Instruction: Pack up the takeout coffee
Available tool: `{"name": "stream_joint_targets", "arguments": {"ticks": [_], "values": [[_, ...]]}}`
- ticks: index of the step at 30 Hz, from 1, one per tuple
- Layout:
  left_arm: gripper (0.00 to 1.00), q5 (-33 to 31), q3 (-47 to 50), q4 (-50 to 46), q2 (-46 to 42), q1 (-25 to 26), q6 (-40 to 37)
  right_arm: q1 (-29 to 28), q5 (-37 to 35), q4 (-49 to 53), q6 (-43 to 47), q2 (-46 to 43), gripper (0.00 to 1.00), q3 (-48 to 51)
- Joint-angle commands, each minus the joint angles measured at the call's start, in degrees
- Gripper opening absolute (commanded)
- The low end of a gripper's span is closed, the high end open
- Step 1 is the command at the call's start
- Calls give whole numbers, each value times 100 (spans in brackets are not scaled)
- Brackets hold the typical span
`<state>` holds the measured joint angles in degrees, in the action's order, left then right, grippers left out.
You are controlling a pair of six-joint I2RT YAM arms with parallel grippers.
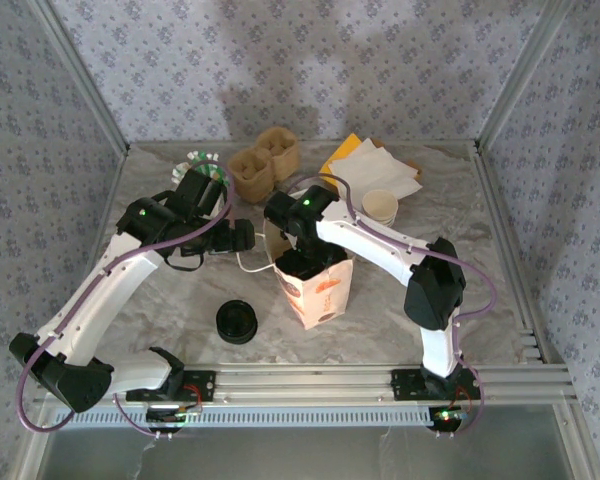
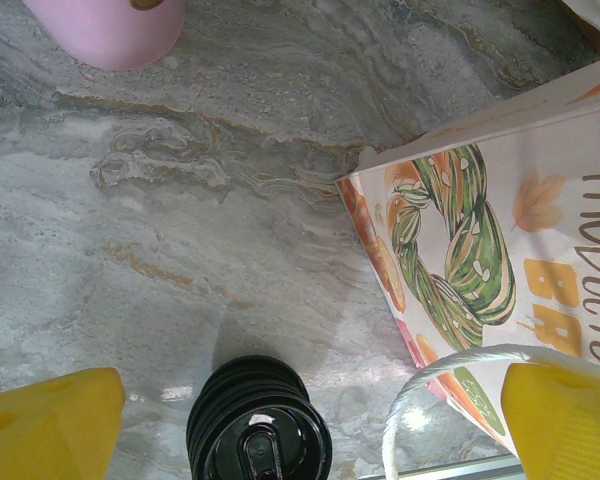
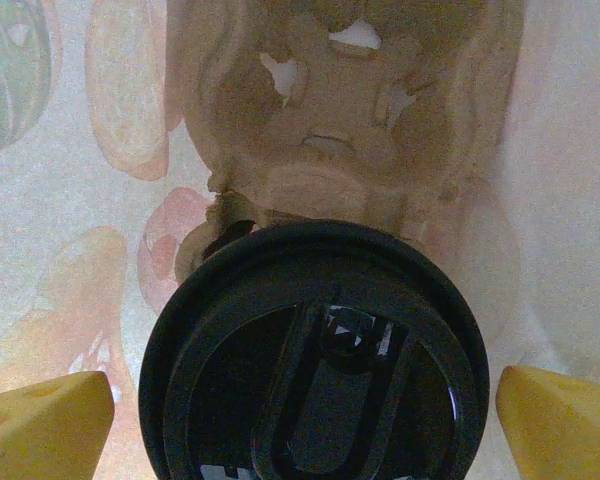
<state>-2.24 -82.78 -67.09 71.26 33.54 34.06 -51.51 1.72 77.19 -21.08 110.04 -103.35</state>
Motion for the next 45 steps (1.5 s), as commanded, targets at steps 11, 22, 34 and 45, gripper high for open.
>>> {"name": "stream_joint_targets", "arguments": {"ticks": [11,22,34,45], "values": [[96,-41,-241,-58,-51,34,-75,13,-136,235,95,9,100,-203],[95,6,-168,-7,-25,32,-92,18,-232,279,70,-87,100,-268],[88,126,-45,29,-34,31,-84,53,-246,57,8,-208,100,-276],[78,190,-80,51,19,30,-75,79,-226,-239,-73,-413,100,-291]]}}
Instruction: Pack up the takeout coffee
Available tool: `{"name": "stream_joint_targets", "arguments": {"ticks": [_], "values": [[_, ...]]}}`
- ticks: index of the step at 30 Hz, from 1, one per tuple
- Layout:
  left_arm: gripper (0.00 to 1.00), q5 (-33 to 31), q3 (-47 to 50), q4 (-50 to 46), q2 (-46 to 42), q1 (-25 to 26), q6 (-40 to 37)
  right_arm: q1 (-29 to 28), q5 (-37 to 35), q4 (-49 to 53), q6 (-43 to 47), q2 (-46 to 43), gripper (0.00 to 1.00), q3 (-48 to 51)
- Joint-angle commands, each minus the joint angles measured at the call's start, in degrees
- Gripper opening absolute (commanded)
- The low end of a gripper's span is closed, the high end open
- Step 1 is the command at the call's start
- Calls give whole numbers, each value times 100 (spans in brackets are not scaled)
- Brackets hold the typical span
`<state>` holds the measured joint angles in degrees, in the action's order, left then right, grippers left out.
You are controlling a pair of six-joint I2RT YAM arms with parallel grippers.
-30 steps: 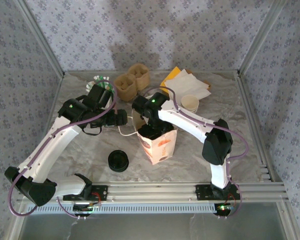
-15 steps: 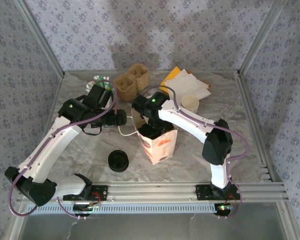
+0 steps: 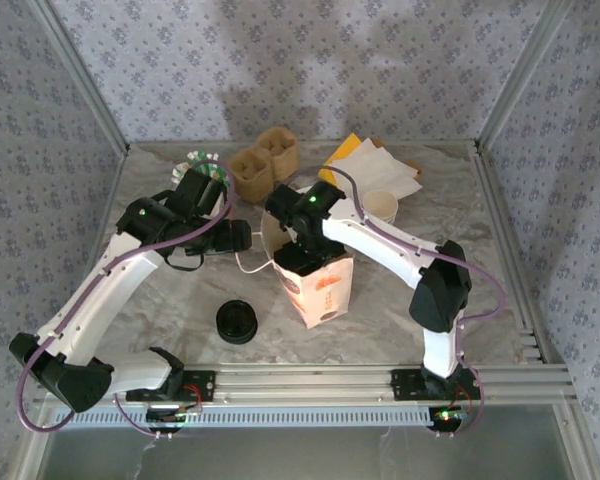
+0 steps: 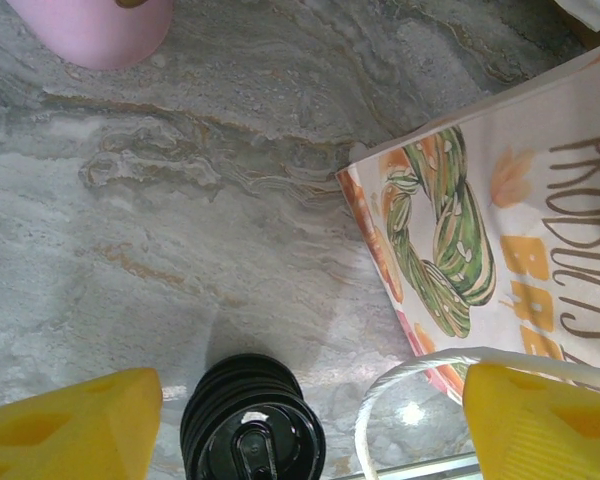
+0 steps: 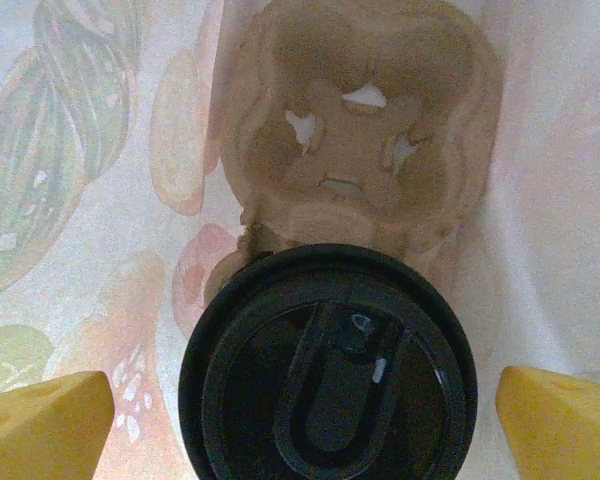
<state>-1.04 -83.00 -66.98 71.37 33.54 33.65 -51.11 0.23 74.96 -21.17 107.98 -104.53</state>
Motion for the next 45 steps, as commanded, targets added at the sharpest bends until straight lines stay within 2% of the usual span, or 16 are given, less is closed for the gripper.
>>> {"name": "stream_joint_targets", "arguments": {"ticks": [1,7,10,23,36,45], "values": [[78,63,-61,36,2,32,-34,39,-75,-48,-75,-223,100,-171],[77,60,-123,19,34,37,-34,53,-14,-366,-80,-411,100,20],[74,51,-169,2,61,35,-43,51,72,-649,-22,-569,100,294],[46,30,-372,-1,259,31,-32,15,146,-755,112,-588,100,530],[29,-19,-436,150,412,38,-126,-185,-81,-995,615,-680,100,727],[24,-80,-520,196,456,32,-172,-269,-68,-1160,811,-814,100,921]]}}
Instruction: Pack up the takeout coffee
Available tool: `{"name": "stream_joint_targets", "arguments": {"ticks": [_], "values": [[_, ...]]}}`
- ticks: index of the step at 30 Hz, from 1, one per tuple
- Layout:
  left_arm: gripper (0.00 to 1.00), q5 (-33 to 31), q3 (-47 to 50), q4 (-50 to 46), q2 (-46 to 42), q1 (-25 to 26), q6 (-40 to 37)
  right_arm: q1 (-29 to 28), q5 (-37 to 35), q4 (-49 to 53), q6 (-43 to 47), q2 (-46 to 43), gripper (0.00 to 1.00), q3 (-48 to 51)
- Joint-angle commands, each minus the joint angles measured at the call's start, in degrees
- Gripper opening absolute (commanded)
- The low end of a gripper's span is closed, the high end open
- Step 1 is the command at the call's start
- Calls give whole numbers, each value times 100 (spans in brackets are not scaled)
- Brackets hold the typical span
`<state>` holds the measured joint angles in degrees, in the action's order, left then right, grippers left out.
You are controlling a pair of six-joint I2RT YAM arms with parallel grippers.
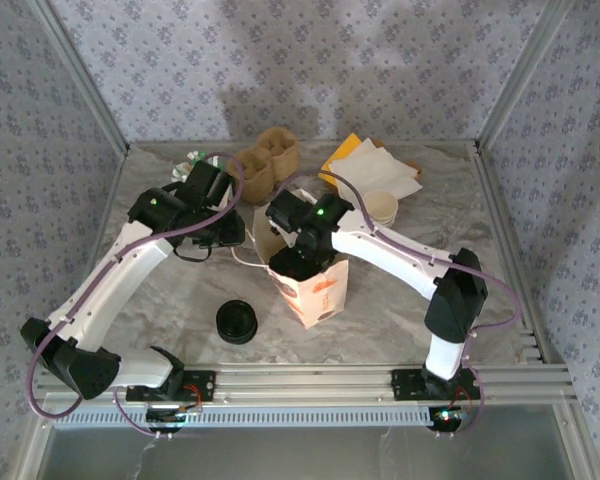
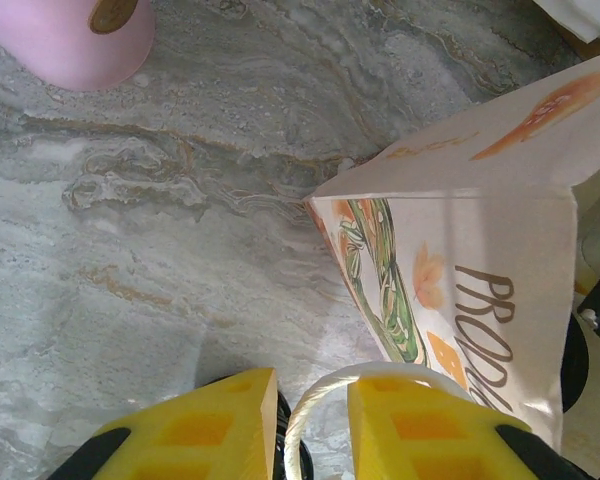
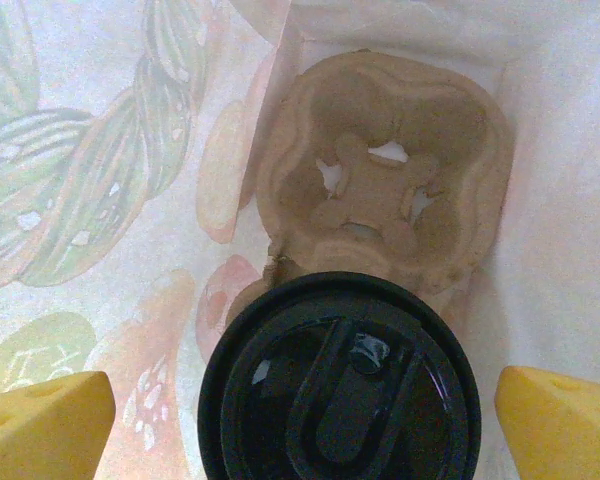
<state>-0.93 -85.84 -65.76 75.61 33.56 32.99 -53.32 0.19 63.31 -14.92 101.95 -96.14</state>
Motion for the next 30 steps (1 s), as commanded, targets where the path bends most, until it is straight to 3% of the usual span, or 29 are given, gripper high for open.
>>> {"name": "stream_joint_targets", "arguments": {"ticks": [1,16,30], "values": [[24,-112,-246,72,41,36,-115,-54,-56,-4,199,-209,100,103],[22,-252,-534,103,257,-8,-275,-62,38,-199,736,-357,100,283],[22,-262,-565,107,319,-30,-276,-155,262,-1185,1628,-1048,99,1018]]}}
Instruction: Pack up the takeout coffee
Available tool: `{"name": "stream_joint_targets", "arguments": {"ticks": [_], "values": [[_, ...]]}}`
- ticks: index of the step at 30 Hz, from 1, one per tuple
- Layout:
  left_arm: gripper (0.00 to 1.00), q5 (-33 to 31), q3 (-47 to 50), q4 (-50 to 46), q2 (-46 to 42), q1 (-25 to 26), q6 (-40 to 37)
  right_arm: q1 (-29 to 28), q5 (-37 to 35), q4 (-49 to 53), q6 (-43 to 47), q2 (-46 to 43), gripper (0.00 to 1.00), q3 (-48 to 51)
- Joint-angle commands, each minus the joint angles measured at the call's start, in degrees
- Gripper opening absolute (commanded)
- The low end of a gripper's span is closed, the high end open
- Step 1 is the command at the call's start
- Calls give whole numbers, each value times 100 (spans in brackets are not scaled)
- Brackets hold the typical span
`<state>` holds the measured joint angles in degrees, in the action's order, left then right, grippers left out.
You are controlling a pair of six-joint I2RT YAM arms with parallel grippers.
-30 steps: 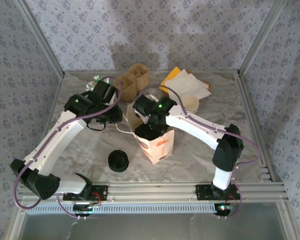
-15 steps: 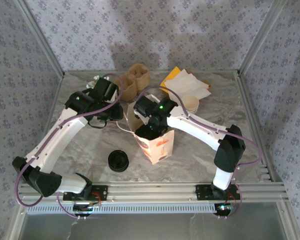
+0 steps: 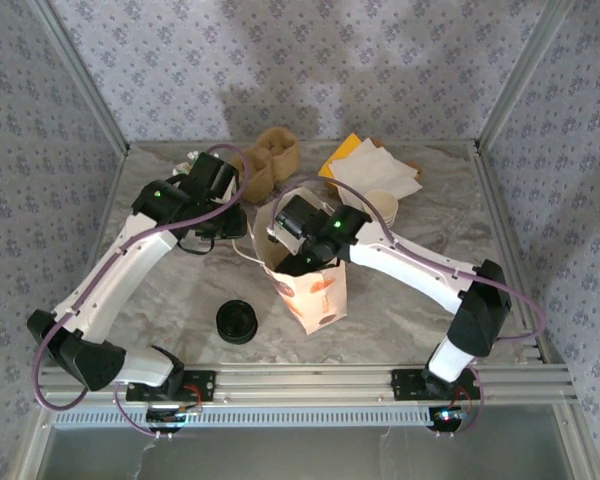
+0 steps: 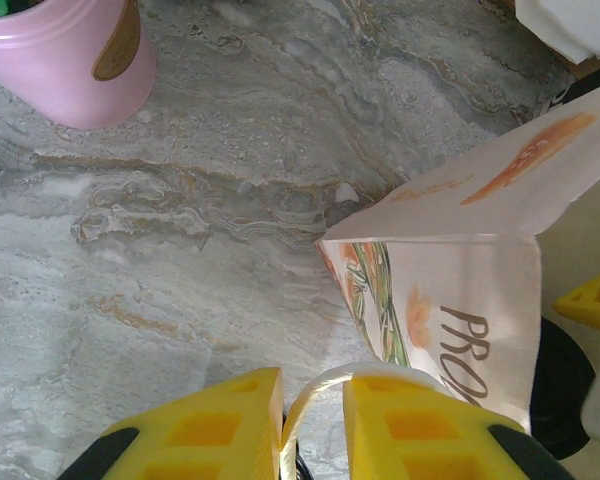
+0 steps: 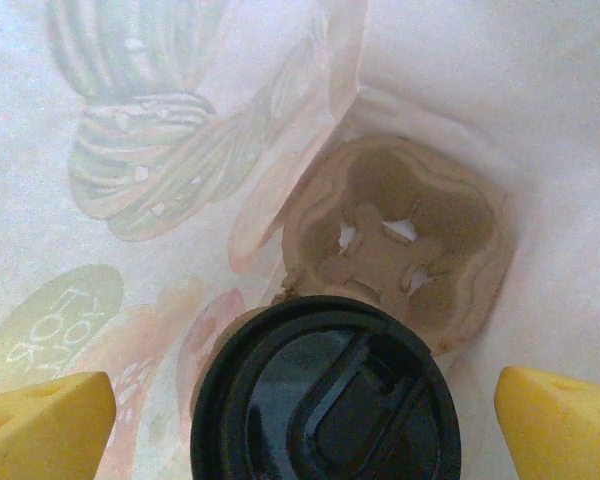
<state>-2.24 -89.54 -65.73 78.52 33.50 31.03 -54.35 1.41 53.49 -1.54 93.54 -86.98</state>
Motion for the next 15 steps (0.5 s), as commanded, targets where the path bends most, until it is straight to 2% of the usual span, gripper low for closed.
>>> {"name": "stream_joint_targets", "arguments": {"ticks": [1,9,15], "values": [[22,-129,-196,97,32,-21,-79,-52,136,-256,273,-242,99,147],[22,-86,-272,70,56,-22,-53,-71,-112,-848,32,-297,99,473],[22,-18,-292,100,102,1,-18,-133,-146,-1048,172,-222,99,462]]}}
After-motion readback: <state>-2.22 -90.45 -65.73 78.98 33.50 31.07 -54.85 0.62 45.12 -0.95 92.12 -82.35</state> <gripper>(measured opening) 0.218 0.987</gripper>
